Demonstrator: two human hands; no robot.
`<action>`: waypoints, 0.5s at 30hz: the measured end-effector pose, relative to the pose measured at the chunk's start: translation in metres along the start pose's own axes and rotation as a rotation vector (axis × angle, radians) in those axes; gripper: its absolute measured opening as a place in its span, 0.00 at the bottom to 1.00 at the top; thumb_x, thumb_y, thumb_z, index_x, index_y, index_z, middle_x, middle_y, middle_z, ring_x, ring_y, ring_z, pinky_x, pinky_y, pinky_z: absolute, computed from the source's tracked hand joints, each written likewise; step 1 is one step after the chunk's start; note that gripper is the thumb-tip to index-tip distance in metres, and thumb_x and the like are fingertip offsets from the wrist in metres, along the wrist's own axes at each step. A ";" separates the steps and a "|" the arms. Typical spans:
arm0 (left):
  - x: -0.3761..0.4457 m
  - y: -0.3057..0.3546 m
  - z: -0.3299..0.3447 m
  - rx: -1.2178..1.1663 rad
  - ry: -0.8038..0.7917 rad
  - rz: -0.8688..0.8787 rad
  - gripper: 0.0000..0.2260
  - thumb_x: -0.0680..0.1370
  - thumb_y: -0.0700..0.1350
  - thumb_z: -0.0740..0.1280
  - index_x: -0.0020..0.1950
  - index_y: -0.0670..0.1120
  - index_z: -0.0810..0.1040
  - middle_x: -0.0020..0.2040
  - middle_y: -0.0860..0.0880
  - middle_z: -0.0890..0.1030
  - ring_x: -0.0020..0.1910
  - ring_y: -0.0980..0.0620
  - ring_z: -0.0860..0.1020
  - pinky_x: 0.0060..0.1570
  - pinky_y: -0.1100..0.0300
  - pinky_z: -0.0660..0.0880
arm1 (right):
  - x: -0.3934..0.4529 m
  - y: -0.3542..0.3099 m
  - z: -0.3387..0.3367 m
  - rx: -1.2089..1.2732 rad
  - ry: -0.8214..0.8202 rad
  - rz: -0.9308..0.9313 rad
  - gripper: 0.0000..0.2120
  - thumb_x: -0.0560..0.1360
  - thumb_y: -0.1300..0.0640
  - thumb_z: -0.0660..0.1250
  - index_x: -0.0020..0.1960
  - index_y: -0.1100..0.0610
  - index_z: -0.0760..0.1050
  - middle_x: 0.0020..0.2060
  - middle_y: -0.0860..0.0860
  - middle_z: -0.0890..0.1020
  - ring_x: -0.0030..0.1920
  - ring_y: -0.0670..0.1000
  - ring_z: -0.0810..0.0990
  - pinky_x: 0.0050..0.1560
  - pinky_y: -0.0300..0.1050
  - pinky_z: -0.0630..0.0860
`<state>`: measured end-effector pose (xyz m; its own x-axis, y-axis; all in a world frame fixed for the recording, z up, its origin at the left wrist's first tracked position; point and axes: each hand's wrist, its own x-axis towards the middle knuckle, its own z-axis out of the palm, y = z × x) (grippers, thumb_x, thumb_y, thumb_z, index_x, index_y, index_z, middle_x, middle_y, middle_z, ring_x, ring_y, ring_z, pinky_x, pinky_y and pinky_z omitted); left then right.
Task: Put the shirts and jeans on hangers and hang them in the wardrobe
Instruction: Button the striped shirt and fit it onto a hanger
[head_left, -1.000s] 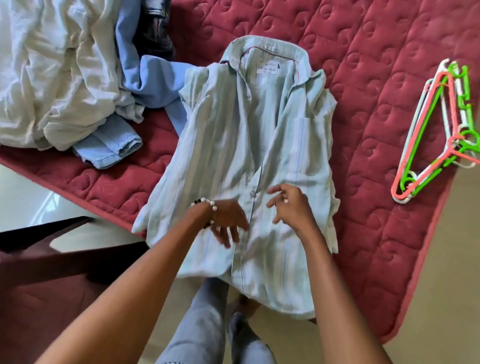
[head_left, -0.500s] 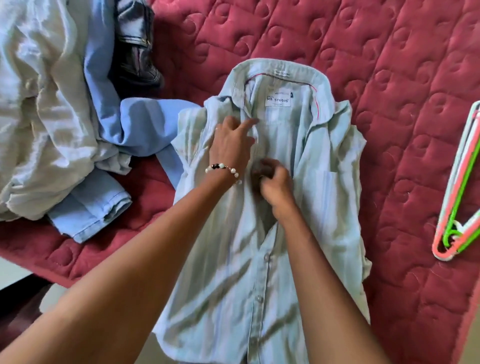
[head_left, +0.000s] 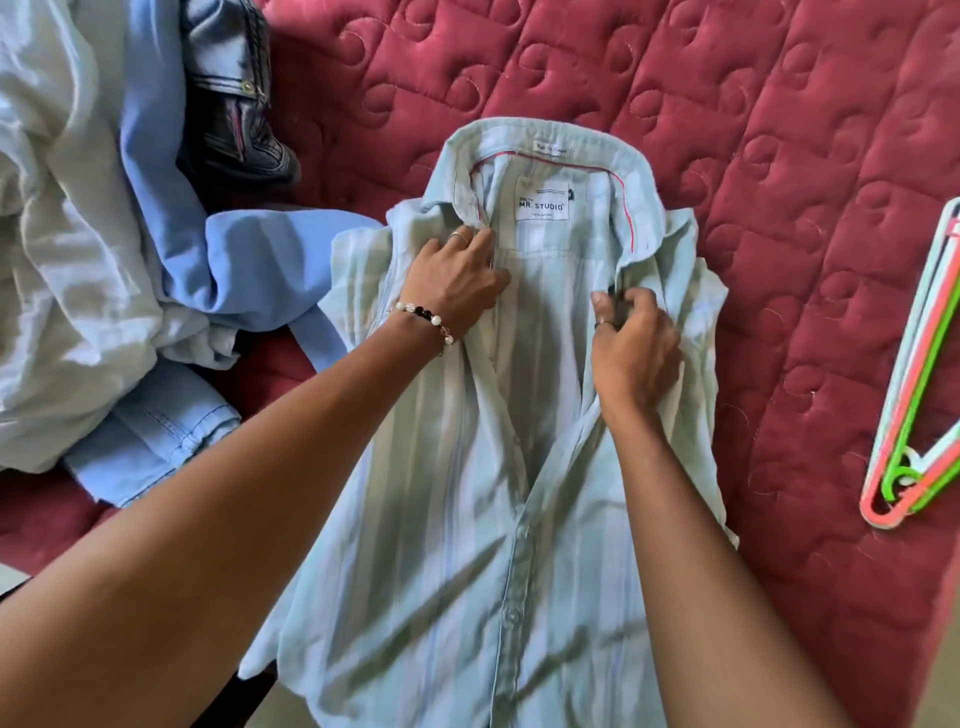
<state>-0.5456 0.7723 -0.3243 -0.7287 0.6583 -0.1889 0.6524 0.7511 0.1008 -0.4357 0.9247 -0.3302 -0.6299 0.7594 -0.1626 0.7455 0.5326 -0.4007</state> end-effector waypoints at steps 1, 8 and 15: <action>0.002 0.000 0.000 -0.034 -0.007 -0.019 0.03 0.69 0.47 0.73 0.40 0.51 0.82 0.49 0.45 0.76 0.50 0.42 0.76 0.41 0.52 0.70 | 0.007 -0.003 -0.002 -0.021 -0.014 0.015 0.18 0.78 0.41 0.61 0.58 0.54 0.75 0.52 0.58 0.81 0.55 0.62 0.77 0.43 0.50 0.68; 0.009 -0.001 -0.016 -0.555 0.122 -0.273 0.04 0.68 0.50 0.72 0.42 0.54 0.83 0.39 0.50 0.83 0.43 0.49 0.79 0.44 0.53 0.75 | 0.051 -0.016 -0.004 0.233 0.002 0.061 0.15 0.74 0.44 0.65 0.40 0.56 0.77 0.43 0.55 0.84 0.48 0.63 0.79 0.43 0.45 0.72; 0.005 0.012 -0.012 -0.561 0.068 -0.251 0.04 0.72 0.47 0.70 0.45 0.51 0.83 0.41 0.50 0.84 0.45 0.48 0.81 0.46 0.54 0.75 | 0.082 -0.050 -0.034 0.694 0.105 0.047 0.17 0.70 0.53 0.67 0.26 0.57 0.68 0.22 0.54 0.79 0.21 0.58 0.77 0.23 0.51 0.73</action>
<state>-0.5434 0.7852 -0.3119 -0.8693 0.4462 -0.2127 0.2640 0.7830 0.5632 -0.5171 0.9726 -0.2927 -0.5497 0.8268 -0.1198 0.4384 0.1634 -0.8838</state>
